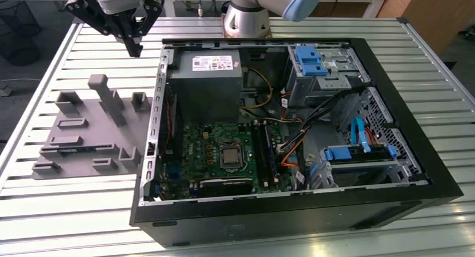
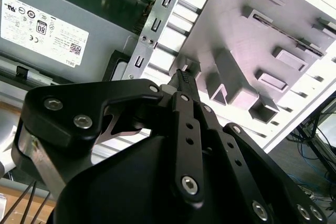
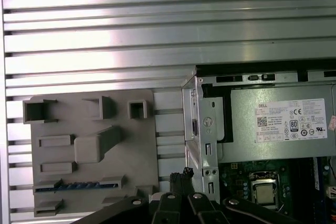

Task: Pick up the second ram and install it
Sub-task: 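Reach for the second ram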

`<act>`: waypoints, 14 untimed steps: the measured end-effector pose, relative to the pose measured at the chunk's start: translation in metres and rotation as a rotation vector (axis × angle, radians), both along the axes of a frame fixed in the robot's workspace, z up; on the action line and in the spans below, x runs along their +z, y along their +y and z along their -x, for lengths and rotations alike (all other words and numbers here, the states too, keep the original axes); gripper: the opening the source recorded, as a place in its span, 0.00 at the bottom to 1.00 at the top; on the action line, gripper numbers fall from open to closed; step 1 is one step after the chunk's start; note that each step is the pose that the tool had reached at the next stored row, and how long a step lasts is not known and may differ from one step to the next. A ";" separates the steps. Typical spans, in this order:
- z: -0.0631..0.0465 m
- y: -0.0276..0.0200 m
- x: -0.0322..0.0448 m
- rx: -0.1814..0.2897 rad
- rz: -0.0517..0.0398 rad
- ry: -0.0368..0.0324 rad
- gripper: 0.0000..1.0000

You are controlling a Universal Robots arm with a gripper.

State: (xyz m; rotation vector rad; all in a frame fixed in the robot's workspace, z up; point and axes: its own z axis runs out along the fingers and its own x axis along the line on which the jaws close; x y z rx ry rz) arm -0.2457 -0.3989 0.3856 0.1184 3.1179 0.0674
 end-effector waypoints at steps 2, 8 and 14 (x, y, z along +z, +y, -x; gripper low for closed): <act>0.001 0.0000 0.0000 0.000 0.0001 0.0000 0.11; 0.005 0.0000 -0.0001 0.000 0.0000 0.0000 0.11; 0.012 0.0000 -0.0006 0.000 0.0000 0.0000 0.11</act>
